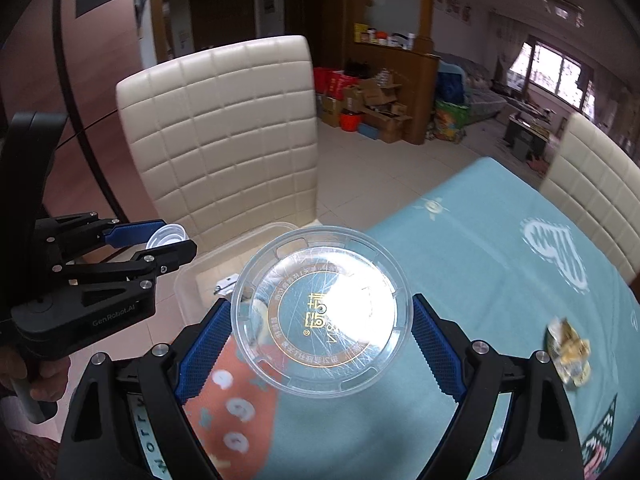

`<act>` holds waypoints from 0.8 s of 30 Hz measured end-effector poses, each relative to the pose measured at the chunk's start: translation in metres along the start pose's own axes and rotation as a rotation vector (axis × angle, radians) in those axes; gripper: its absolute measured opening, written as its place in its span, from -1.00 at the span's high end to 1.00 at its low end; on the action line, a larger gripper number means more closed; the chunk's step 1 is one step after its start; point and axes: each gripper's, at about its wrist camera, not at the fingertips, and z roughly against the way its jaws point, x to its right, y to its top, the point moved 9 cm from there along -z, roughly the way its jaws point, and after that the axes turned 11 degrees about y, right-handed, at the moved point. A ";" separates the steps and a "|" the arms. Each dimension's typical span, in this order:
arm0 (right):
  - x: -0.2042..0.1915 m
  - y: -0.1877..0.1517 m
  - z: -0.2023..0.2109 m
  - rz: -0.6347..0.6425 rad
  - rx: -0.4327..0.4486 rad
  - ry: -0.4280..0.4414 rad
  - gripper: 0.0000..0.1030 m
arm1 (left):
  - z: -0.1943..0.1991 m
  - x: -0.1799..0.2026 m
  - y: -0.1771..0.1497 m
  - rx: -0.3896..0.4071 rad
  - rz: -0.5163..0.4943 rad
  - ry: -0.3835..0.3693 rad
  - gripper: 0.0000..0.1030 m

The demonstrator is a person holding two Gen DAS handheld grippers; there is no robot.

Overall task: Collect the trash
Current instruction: 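Carry the clear lid and white cup to the bin, then open both grippers over the bin to drop lid and cup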

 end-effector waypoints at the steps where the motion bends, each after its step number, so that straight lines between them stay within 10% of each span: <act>1: -0.004 0.004 -0.002 0.011 0.000 0.007 -0.66 | -0.002 -0.008 0.001 -0.005 0.016 0.007 0.21; 8: -0.023 0.030 -0.026 0.084 0.013 0.043 -0.66 | -0.009 -0.034 0.015 0.003 0.057 0.045 0.12; 12: -0.023 0.036 -0.030 0.112 0.019 0.046 -0.66 | -0.008 -0.045 0.029 0.030 0.130 0.060 -0.74; 24: -0.010 0.025 -0.047 0.061 -0.018 0.065 -0.67 | -0.026 -0.044 0.019 -0.012 0.114 0.097 -0.77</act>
